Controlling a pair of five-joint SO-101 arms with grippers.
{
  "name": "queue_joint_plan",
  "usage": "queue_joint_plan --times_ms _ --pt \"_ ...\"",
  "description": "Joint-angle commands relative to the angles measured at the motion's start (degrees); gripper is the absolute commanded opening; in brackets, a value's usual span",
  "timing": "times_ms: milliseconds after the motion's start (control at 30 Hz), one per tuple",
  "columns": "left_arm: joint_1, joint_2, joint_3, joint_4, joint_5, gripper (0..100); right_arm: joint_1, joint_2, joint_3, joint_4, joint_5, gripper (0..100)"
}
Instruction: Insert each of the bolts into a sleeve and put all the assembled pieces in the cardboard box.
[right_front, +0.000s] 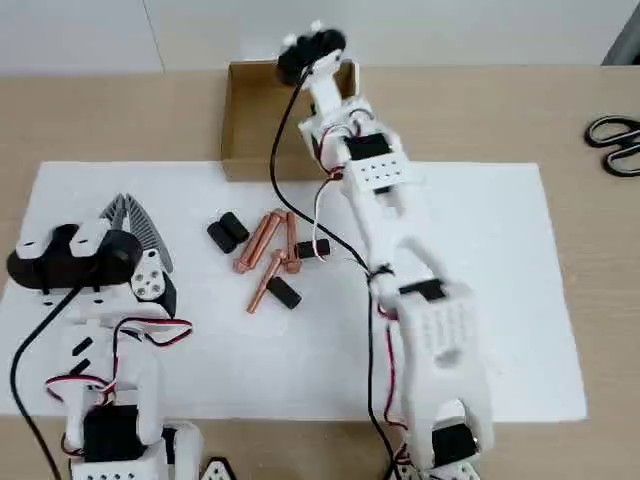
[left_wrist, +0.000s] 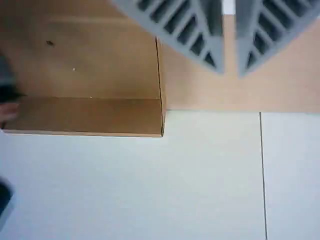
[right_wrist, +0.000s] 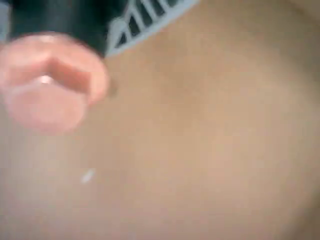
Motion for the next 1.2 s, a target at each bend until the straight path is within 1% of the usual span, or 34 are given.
queue_joint_plan --times_ms 0,67,100,200,267,367,433,533,633,733,833,933,1033,1167 --pt "-0.3 -0.5 -0.3 0.2 0.2 1 -0.3 9.9 -21.1 3.9 -0.4 0.9" --pt "-0.3 -0.5 -0.3 0.2 0.2 1 -0.3 14.5 -28.9 7.3 -0.5 2.4" --pt "-0.3 -0.5 -0.3 0.2 0.1 1 -0.4 16.3 -32.4 9.2 -0.5 4.9" --pt "-0.3 -0.5 -0.3 0.2 0.1 1 -0.4 20.1 -40.4 14.4 -0.6 16.6" --pt "-0.3 -0.5 -0.3 0.2 0.1 1 -0.5 21.1 -44.3 18.9 -0.6 21.5" --pt "-0.6 -0.5 -0.3 1.4 0.3 1 -1.0 21.1 -49.3 23.6 -3.1 21.6" --pt "-1.6 -0.5 -0.7 4.4 0.4 1 -1.9 21.0 -53.0 26.7 -4.7 21.6" --pt "-3.7 -0.5 -2.1 9.8 0.4 1 -3.9 18.9 -52.6 32.0 -5.0 21.7" --pt "-7.9 -0.6 -3.9 12.6 0.4 1 -9.2 15.0 -52.6 42.2 -5.1 21.7" --pt "-12.4 -0.6 -4.4 12.9 0.4 1 -14.5 12.9 -52.2 48.0 -4.8 21.8" --pt "-15.9 -0.6 -4.2 13.4 0.4 1 -17.0 13.5 -52.2 48.5 -4.9 21.6" --pt "-18.6 -0.6 -4.0 16.4 0.4 1 -19.0 14.8 -52.2 48.7 -5.2 21.6" --pt "-20.7 -0.6 -4.0 19.5 0.4 1 -20.5 17.0 -52.2 48.9 -5.2 21.6" --pt "-22.1 -0.6 -4.0 20.0 0.4 1 -22.5 18.9 -52.2 49.0 -5.3 21.6"
